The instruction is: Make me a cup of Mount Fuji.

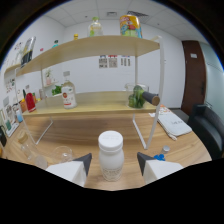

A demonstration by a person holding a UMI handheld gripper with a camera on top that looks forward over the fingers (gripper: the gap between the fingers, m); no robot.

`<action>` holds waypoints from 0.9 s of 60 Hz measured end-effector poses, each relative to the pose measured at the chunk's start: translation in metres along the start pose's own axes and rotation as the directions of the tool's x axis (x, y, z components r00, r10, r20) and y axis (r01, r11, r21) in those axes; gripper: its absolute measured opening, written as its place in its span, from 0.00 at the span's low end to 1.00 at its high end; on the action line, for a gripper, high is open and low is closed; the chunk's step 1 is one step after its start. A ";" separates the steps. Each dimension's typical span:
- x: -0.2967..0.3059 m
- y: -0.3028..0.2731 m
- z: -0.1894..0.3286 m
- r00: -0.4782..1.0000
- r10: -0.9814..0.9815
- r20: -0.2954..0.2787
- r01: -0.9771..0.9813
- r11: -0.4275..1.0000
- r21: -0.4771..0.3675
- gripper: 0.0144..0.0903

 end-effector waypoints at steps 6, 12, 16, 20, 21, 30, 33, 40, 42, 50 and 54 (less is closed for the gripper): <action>-0.007 -0.015 -0.034 0.999 0.022 -0.045 -0.022 1.000 -0.018 0.93; -0.022 -0.022 -0.067 0.998 0.015 -0.067 -0.017 0.999 -0.034 0.93; -0.035 -0.021 -0.083 0.997 0.005 -0.075 -0.009 0.999 -0.050 0.93; -0.047 -0.020 -0.096 0.996 -0.005 -0.089 0.000 0.998 -0.065 0.93; -0.051 -0.019 -0.099 0.996 -0.009 -0.089 0.002 0.998 -0.070 0.93; -0.085 -0.017 -0.116 0.996 -0.031 -0.082 0.024 0.996 -0.084 0.94; -0.095 -0.016 -0.120 0.996 -0.040 -0.080 0.033 0.995 -0.090 0.94; -0.114 -0.013 -0.125 0.996 -0.057 -0.068 0.050 0.994 -0.099 0.94; -0.118 -0.013 -0.127 0.996 -0.061 -0.066 0.054 0.994 -0.100 0.94; -0.125 -0.010 -0.129 0.995 -0.073 -0.065 0.066 0.992 -0.107 0.94; -0.126 -0.009 -0.129 0.994 -0.079 -0.070 0.071 0.991 -0.109 0.94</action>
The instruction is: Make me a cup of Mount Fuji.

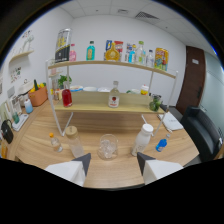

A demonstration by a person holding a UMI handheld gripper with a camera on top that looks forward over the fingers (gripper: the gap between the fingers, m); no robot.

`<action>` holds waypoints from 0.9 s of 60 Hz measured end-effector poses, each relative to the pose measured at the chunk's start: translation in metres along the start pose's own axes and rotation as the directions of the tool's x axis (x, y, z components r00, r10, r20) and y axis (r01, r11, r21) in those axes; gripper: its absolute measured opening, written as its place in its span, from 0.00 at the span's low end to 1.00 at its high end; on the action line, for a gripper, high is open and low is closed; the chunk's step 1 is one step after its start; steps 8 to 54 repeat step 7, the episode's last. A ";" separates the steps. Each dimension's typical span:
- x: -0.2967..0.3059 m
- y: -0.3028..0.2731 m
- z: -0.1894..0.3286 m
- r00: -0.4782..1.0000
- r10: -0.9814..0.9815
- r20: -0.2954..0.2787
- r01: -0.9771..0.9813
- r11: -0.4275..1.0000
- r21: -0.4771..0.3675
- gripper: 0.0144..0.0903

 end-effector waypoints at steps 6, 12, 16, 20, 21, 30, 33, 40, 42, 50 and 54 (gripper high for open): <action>-0.003 -0.001 0.001 1.000 -0.008 0.001 0.008 1.000 0.002 0.94; -0.003 -0.001 0.002 1.000 -0.007 0.003 0.007 1.000 0.001 0.94; -0.003 -0.001 0.002 1.000 -0.007 0.003 0.007 1.000 0.001 0.94; -0.003 -0.001 0.002 1.000 -0.007 0.003 0.007 1.000 0.001 0.94; -0.003 -0.001 0.002 1.000 -0.007 0.003 0.007 1.000 0.001 0.94; -0.003 -0.001 0.002 1.000 -0.007 0.003 0.007 1.000 0.001 0.94; -0.003 -0.001 0.002 1.000 -0.007 0.003 0.007 1.000 0.001 0.94; -0.003 -0.001 0.002 1.000 -0.007 0.003 0.007 1.000 0.001 0.94; -0.003 -0.001 0.002 1.000 -0.007 0.003 0.007 1.000 0.001 0.94; -0.003 -0.001 0.002 1.000 -0.007 0.003 0.007 1.000 0.001 0.94; -0.003 -0.001 0.002 1.000 -0.007 0.003 0.007 1.000 0.001 0.94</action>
